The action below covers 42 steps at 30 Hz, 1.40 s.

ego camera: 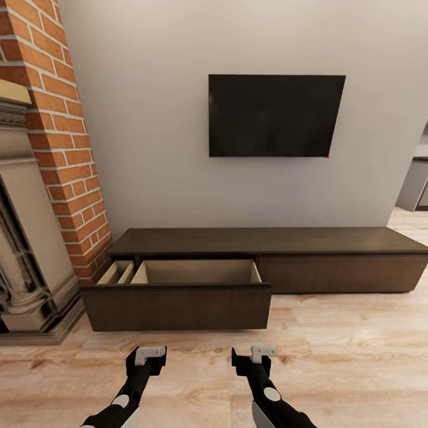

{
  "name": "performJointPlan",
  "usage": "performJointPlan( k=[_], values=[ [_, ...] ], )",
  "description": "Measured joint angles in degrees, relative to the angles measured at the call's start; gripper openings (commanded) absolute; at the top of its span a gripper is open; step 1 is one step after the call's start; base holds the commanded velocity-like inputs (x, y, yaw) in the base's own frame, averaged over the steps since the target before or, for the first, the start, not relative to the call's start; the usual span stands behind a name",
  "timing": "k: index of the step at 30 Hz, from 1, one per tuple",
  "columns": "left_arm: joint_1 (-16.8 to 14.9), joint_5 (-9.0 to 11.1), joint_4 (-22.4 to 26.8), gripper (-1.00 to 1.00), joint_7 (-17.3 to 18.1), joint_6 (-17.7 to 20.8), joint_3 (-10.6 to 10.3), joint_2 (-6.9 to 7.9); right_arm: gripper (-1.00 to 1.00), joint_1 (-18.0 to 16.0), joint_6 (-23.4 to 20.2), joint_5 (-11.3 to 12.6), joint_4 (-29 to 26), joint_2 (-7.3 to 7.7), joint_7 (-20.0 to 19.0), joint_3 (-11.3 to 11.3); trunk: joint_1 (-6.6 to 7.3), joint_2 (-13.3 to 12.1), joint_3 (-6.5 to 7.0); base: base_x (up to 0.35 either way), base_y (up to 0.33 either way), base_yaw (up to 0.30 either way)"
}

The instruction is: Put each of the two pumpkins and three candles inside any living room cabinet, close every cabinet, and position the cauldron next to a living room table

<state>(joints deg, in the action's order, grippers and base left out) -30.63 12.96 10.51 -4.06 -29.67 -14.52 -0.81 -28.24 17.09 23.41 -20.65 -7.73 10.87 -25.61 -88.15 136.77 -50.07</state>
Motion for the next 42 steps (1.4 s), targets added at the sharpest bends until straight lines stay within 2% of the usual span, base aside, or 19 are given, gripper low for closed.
performJointPlan(
  k=[8, 14, 42],
  values=[
    [0.2, -0.3, 0.0, 1.00, 0.1, -0.1, 0.0, 0.01, 1.00, 0.0, -0.1, -0.1, -0.3, -0.06, -0.1, 0.2, -0.01, 0.0, 0.00, 0.011, 0.000, 0.000],
    [1.4, -3.1, 0.6, 1.00, 1.3, -0.1, 0.0, 0.01, 1.00, 0.0, -0.2, -0.6, -0.6, -0.21, 0.1, 0.1, -0.01, 0.0, 0.00, 0.001, 0.000, 0.000],
    [1.5, -3.2, 0.5, 1.00, 1.4, 0.0, 0.1, -0.08, 1.00, 0.0, -0.2, -0.2, -0.6, -0.09, 0.2, 0.3, 0.02, 0.0, 0.00, 0.196, 0.000, 0.000]
  ],
)
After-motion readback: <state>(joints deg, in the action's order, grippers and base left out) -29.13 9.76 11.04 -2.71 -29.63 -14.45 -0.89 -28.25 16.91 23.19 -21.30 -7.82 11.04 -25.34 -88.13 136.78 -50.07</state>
